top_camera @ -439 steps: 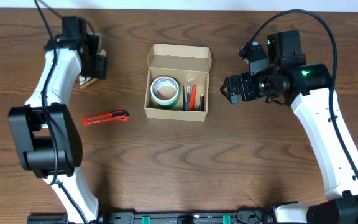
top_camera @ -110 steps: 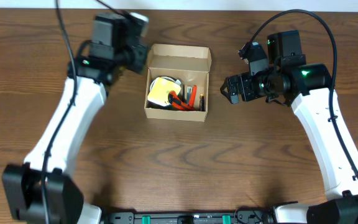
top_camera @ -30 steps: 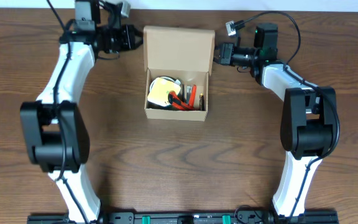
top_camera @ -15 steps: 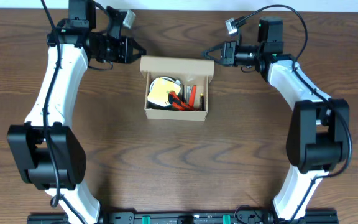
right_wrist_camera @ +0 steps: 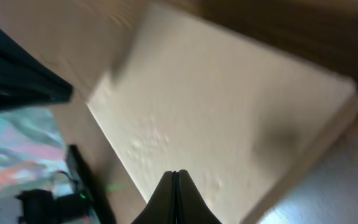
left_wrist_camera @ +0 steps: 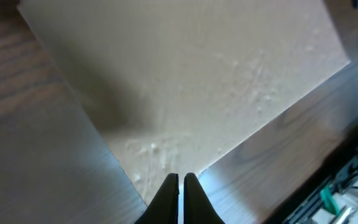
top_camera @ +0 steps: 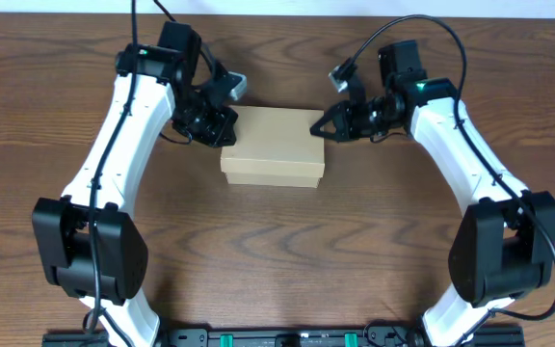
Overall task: Pack container
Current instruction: 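Press the closed lid down with both grippers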
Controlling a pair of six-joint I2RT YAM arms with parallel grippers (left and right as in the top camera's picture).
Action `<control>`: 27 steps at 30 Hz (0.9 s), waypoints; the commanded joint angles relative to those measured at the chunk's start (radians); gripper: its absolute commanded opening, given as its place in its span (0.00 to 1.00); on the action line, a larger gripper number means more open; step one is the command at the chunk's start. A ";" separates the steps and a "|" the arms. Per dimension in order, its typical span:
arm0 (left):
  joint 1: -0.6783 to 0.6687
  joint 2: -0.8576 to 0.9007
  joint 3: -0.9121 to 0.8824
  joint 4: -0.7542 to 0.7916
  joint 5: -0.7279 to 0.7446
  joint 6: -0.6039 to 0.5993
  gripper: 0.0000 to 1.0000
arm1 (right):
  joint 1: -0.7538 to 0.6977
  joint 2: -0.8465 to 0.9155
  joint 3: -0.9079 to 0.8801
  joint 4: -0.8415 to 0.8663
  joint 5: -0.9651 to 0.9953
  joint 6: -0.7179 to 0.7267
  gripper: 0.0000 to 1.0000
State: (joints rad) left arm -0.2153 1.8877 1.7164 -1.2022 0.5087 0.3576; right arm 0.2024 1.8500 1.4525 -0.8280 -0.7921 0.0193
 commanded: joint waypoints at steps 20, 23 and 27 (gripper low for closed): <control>-0.034 -0.018 -0.278 0.201 -0.035 -0.048 0.06 | 0.095 -0.017 -0.163 -0.032 0.336 -0.102 0.01; -0.034 -0.018 -0.278 0.209 -0.008 -0.048 0.06 | 0.095 -0.017 -0.199 -0.028 0.341 -0.098 0.01; -0.034 -0.018 -0.278 0.216 0.012 -0.048 0.06 | 0.095 -0.017 -0.224 -0.011 0.352 -0.089 0.01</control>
State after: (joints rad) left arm -0.2440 1.8492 1.4666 -0.9863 0.5278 0.3130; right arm 0.2836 1.7947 1.2915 -0.8185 -0.5720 -0.0669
